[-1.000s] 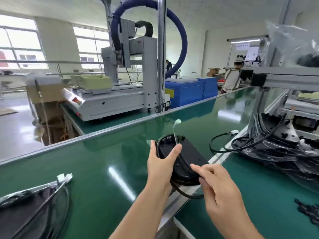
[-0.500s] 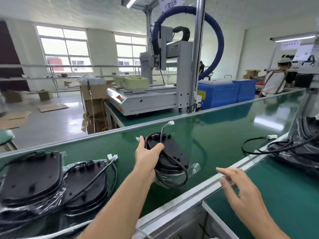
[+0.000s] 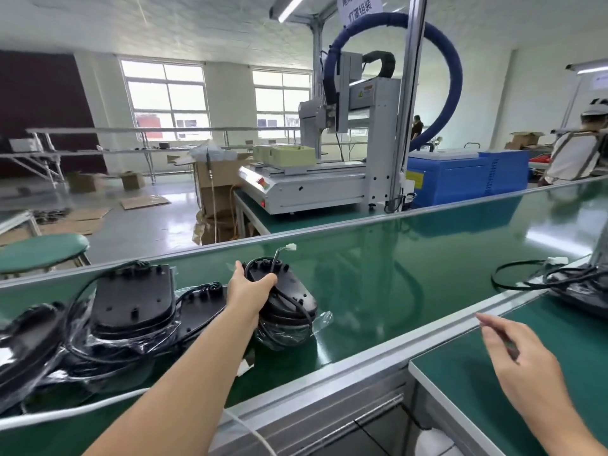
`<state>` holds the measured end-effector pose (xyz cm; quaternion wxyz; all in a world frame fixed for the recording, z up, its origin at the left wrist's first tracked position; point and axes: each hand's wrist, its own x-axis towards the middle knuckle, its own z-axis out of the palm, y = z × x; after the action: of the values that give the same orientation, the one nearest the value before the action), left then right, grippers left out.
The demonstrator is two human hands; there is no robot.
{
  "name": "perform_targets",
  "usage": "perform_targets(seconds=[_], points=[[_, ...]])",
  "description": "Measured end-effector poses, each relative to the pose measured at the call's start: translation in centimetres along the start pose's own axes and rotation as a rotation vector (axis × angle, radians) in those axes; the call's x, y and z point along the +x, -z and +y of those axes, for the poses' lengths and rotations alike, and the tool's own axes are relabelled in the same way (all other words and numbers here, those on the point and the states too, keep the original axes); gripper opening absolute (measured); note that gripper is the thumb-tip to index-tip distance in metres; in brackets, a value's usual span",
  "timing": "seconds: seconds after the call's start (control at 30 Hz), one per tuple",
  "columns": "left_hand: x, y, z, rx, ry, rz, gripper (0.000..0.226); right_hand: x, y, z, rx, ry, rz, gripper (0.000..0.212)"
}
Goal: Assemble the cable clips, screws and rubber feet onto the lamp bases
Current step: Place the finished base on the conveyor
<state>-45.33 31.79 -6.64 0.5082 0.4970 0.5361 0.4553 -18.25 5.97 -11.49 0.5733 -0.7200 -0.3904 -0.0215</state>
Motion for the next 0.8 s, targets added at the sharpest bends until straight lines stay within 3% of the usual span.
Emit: perform_targets(seconds=[0.23, 0.33, 0.4, 0.5, 0.7, 0.8], points=[[0.5, -1.6, -1.3, 0.134, 0.049, 0.009, 0.092, -0.3, 0.4, -0.1, 0.019, 0.004, 0.016, 0.026], [1.0, -1.3, -0.3, 0.448, 0.02, -0.006, 0.065, -0.2, 0.4, 0.1, 0.019, 0.0, 0.011, 0.024], [1.1, -1.0, 0.6, 0.771, -0.067, -0.036, 0.037, -0.2, 0.3, 0.2, 0.018, 0.002, 0.01, 0.023], [1.3, -1.3, 1.5, 1.168, -0.222, 0.01, 0.041, -0.1, 0.3, 0.3, 0.022, 0.02, 0.019, 0.024], [-0.1, -3.2, 1.5, 1.475, -0.472, 0.156, 0.023, 0.2, 0.4, 0.6, 0.029, 0.021, 0.04, 0.023], [-1.3, -5.6, 1.9, 1.456, -0.656, 0.125, 0.026, 0.3, 0.6, 0.2, 0.053, 0.026, 0.044, 0.025]])
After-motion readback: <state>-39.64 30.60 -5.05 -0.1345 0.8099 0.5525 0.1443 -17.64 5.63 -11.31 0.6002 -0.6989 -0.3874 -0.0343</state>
